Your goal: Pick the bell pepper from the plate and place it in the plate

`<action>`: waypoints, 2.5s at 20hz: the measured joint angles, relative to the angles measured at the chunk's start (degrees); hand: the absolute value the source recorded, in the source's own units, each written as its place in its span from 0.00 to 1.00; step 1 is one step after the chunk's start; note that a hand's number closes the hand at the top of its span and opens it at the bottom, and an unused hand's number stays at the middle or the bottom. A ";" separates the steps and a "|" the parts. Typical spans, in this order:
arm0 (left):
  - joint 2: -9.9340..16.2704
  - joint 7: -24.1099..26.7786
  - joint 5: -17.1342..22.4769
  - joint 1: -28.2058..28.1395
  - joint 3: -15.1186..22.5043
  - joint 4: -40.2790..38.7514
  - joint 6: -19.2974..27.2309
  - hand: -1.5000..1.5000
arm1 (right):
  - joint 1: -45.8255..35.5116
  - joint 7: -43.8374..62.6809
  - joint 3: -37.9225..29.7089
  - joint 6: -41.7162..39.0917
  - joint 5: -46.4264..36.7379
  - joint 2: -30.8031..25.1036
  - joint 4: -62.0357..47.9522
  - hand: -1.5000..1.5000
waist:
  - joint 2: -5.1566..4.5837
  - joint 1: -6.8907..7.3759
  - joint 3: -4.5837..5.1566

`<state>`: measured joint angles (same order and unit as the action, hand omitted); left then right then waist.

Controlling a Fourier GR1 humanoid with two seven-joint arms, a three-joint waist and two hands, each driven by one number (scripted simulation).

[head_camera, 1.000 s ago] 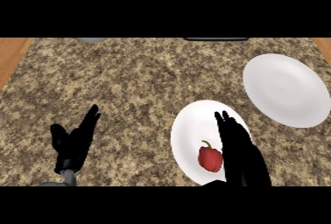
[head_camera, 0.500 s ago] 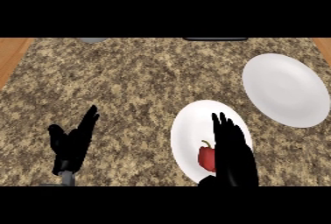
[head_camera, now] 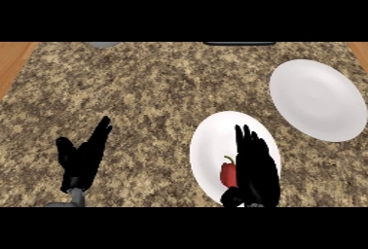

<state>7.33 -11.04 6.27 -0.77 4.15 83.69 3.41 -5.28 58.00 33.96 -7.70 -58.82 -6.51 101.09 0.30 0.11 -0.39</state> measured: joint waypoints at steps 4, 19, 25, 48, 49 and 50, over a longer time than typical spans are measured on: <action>-0.09 -0.31 -0.08 -0.11 -0.32 0.14 -0.22 0.50 | 0.55 -1.42 0.22 -0.96 0.03 0.57 -3.89 1.00 | -0.01 0.01 0.01; -1.27 -1.35 -1.32 1.42 -0.10 0.39 -0.64 0.50 | -10.38 1.66 -9.73 1.47 -4.84 4.08 -14.18 1.00 | -0.84 1.69 0.09; -1.51 -1.28 -1.82 2.45 0.87 0.97 -1.16 0.50 | -22.48 5.72 -21.89 7.14 -11.39 5.05 -20.79 1.00 | -2.02 4.12 0.15; -1.86 -2.89 -2.15 3.12 0.92 1.15 -1.08 0.50 | -40.55 9.20 -48.54 31.58 -49.53 5.04 -31.89 1.00 | -2.03 4.10 0.04; -1.96 -3.09 -2.24 3.04 0.89 1.06 -0.85 0.50 | -39.92 9.05 -49.56 32.83 -50.72 5.26 -32.07 1.00 | -1.90 3.72 0.03; -1.73 -3.23 -2.15 2.96 0.78 1.09 -1.06 0.50 | -39.78 8.96 -50.71 34.00 -52.11 5.13 -32.46 1.00 | -1.85 3.59 0.03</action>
<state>5.60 -14.27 4.12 2.18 4.93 84.77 2.35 -45.05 66.96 -16.75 26.30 -110.93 -1.38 68.63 -1.55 3.71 -0.36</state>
